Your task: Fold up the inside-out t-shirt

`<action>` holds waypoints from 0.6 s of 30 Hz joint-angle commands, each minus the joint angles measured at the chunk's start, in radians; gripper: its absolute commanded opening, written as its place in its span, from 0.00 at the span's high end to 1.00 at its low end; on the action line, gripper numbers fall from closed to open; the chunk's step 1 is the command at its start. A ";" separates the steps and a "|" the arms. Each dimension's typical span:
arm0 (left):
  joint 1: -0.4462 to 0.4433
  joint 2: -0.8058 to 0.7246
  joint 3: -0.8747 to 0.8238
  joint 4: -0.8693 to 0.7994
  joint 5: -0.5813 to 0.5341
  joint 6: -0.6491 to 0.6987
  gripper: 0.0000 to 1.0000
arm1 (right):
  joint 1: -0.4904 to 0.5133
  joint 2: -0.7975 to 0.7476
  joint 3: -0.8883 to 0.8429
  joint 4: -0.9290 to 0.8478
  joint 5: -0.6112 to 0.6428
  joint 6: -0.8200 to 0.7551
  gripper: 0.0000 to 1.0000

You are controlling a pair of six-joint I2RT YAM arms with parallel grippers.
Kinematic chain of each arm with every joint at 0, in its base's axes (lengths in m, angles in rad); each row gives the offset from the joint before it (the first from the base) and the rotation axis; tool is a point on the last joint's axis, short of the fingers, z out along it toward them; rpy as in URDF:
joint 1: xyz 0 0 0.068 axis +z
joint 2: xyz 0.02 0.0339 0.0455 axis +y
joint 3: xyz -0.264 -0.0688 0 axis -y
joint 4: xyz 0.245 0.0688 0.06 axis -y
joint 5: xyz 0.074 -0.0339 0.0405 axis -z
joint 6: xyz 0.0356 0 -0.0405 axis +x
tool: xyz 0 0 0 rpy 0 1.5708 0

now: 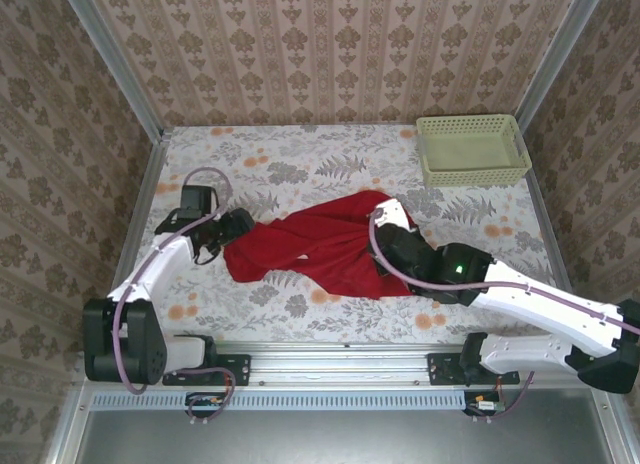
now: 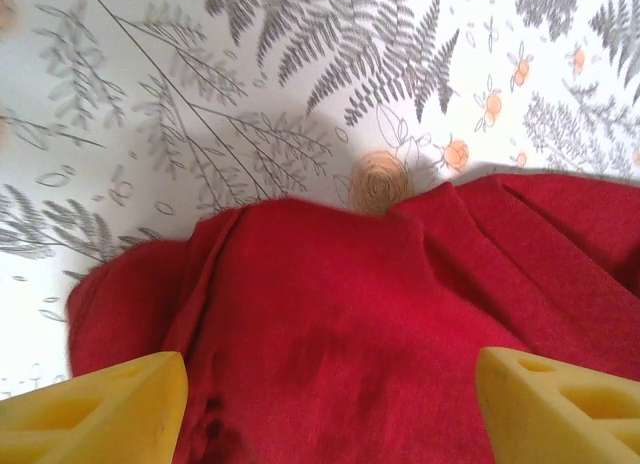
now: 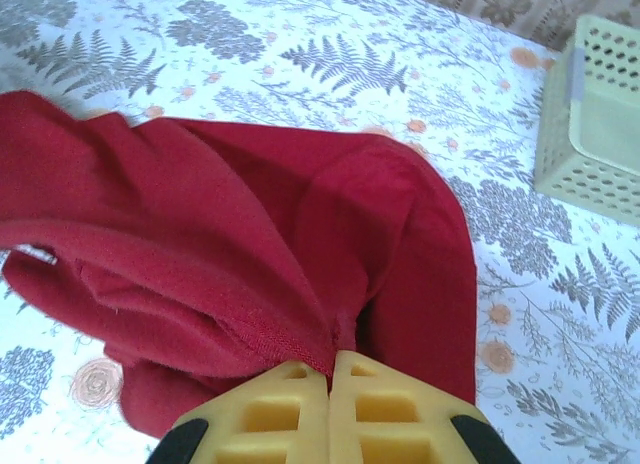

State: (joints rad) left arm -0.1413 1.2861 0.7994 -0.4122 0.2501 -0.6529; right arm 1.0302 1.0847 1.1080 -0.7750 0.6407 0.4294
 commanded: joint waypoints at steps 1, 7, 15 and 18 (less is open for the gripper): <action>-0.020 0.016 -0.033 0.051 -0.002 -0.059 0.24 | -0.030 -0.026 -0.014 0.008 -0.036 0.040 1.00; -0.043 -0.066 -0.083 -0.016 -0.074 -0.077 0.23 | -0.072 -0.018 0.010 -0.003 -0.038 0.048 1.00; -0.035 -0.363 -0.186 -0.138 -0.107 -0.079 0.18 | -0.155 -0.022 0.034 -0.045 -0.067 0.080 1.00; -0.036 -0.430 -0.224 -0.166 -0.083 -0.089 0.25 | -0.190 -0.024 0.048 -0.056 -0.084 0.096 1.00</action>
State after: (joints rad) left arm -0.1764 0.8906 0.6132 -0.4995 0.1703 -0.7238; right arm 0.8658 1.0779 1.1088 -0.7971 0.5697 0.4946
